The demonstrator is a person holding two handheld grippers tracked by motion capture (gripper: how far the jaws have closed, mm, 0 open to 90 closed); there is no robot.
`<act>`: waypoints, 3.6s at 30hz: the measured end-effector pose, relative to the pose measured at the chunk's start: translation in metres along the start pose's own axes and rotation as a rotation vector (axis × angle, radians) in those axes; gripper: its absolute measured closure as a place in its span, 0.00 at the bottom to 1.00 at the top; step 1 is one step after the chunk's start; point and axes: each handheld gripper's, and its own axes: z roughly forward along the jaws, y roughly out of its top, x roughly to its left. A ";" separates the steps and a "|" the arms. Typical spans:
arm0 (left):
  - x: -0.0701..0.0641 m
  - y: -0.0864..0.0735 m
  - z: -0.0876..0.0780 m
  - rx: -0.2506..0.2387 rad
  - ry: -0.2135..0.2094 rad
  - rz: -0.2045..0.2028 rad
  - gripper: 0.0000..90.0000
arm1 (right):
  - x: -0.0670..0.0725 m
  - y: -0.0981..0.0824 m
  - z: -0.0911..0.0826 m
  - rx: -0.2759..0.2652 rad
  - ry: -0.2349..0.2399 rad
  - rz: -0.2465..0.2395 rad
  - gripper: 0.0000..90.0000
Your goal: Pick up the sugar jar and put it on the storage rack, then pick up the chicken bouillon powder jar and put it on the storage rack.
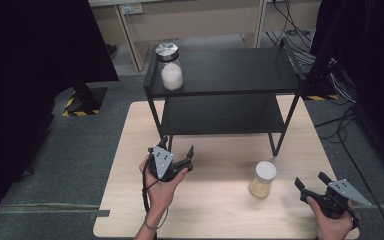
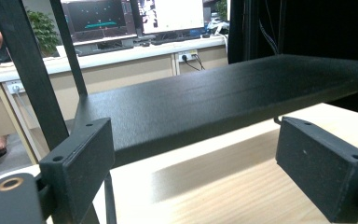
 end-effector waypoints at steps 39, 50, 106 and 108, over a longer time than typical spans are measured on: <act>0.006 -0.064 -0.005 0.129 -0.022 -0.056 0.10 | 0.001 0.000 0.001 0.002 0.004 -0.011 0.09; 0.008 -0.073 -0.005 0.156 -0.029 -0.081 0.10 | 0.002 0.001 0.002 0.004 0.007 -0.016 0.09; 0.013 -0.071 -0.004 0.168 -0.043 -0.112 0.10 | -0.003 0.012 0.007 0.003 0.298 -0.137 0.06; 0.013 -0.071 -0.003 0.169 -0.043 -0.111 0.10 | 0.001 0.013 0.009 0.001 0.318 -0.146 0.06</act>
